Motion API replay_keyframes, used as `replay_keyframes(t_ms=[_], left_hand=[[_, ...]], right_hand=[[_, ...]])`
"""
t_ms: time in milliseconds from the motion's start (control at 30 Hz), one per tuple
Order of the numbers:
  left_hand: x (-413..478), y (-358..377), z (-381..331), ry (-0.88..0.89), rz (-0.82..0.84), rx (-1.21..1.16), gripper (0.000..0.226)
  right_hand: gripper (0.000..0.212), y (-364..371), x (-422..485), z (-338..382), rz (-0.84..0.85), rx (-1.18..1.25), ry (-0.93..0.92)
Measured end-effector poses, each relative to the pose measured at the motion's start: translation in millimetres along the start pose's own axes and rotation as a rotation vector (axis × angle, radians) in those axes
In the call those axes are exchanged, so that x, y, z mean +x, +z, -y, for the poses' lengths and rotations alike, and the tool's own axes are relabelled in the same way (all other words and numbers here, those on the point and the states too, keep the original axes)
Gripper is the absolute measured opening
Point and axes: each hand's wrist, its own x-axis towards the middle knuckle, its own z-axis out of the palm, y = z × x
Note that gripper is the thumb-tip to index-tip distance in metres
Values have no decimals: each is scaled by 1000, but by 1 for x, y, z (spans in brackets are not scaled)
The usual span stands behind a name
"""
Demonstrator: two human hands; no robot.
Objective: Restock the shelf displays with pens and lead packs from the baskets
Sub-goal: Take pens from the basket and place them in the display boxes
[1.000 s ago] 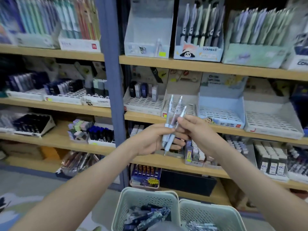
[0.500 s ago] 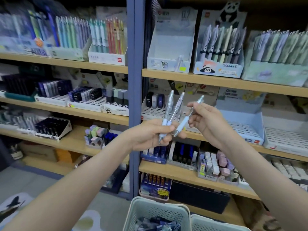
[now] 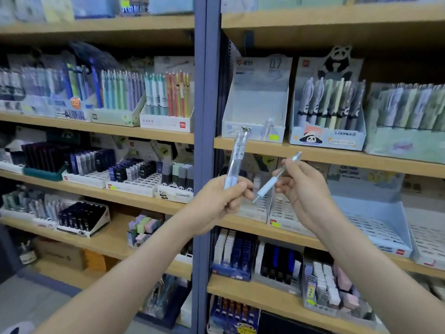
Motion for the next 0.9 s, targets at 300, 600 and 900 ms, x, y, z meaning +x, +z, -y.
replay_keyframes(t_ms=[300,600,900], left_hand=[[71,-37,-19,228,-350,63,18],[122,-42,-36,334,-470,75,24],[132,-44,-33,356,-496,107,22]], right_hand=[[23,23,63,30,75,-388,-340],[28,38,126,37,127,-748,-371],[27,35,136,47,135,-1014,-486]])
